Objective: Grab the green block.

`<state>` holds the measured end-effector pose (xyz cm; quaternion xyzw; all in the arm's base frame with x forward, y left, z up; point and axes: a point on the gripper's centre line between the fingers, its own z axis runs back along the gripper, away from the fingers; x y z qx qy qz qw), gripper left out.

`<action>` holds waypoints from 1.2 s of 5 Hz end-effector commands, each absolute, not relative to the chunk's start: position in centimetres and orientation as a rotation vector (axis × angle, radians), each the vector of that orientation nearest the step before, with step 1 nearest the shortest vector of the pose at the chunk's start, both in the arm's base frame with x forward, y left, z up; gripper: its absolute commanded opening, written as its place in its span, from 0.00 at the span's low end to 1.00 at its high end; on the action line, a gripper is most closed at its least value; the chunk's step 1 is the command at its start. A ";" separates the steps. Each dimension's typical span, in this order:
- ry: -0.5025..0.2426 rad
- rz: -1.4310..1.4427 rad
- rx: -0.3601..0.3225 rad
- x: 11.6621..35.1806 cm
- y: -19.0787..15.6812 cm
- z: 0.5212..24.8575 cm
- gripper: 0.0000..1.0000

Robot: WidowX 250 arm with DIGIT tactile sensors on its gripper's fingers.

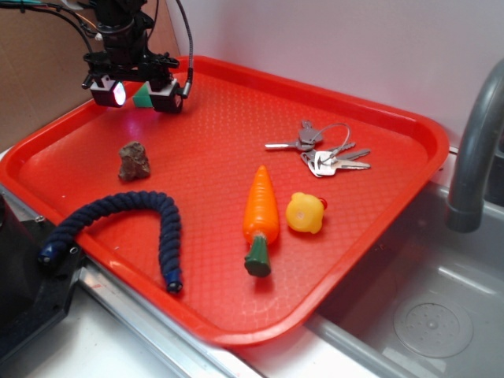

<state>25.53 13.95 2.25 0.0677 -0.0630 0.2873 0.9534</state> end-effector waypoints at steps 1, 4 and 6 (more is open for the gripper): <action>-0.178 0.464 0.063 27.6 15.1 3.3 1.00; -0.122 0.451 0.096 29.0 14.2 0.9 0.00; -0.144 0.322 0.048 24.7 11.5 7.7 0.00</action>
